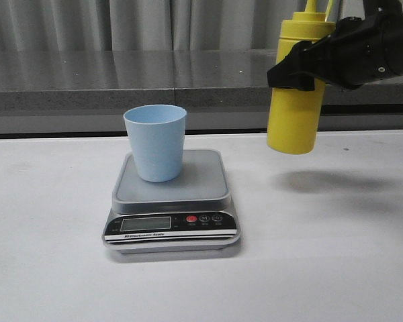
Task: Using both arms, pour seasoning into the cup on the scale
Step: 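Lower the yellow bottle back onto the table with the right gripper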
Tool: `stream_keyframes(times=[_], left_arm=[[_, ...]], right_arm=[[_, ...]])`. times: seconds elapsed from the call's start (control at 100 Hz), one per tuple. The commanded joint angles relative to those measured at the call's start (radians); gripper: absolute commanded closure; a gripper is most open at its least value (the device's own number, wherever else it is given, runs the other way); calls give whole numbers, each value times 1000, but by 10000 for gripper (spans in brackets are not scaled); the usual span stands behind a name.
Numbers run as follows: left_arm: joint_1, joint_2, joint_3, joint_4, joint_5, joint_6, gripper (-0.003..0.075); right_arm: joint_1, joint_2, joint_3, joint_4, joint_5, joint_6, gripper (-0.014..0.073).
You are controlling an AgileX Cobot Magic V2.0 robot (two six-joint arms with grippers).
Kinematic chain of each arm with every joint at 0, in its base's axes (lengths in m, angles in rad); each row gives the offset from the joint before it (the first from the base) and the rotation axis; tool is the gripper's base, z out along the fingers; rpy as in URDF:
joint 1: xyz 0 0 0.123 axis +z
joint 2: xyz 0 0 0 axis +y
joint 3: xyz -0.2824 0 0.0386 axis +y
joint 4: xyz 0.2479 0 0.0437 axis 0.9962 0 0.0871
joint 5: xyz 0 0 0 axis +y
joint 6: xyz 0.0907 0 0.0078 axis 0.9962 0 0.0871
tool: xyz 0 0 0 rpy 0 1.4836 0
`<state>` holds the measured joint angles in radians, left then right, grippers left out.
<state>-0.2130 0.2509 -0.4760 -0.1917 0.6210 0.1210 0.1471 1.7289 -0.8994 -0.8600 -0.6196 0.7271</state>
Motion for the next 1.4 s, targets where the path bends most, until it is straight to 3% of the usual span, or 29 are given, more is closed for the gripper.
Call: stream_keyframes(times=[0.0, 0.26, 0.41, 0.89, 1.03, 1.29, 1.39], left_arm=[[2, 8, -27, -13, -70, -6, 740], [2, 8, -27, -13, -70, -6, 740], [2, 8, -27, -13, -70, -6, 740], [2, 8, -27, -13, -70, -6, 740], [2, 8, -27, -13, -70, -6, 740], [2, 8, -27, -13, -70, -6, 740], [2, 8, -27, -13, -70, -6, 740]], right_arm=[[-5, -22, -19, 60, -116, -66, 654], [36, 3, 56, 353, -159, -384, 654], [36, 24, 68, 415, -187, -393, 654], [36, 91, 68, 434, -212, -393, 631], [36, 91, 68, 433, -212, -393, 496], [36, 88, 68, 433, -211, -393, 61], [36, 79, 68, 433, -198, -393, -18]])
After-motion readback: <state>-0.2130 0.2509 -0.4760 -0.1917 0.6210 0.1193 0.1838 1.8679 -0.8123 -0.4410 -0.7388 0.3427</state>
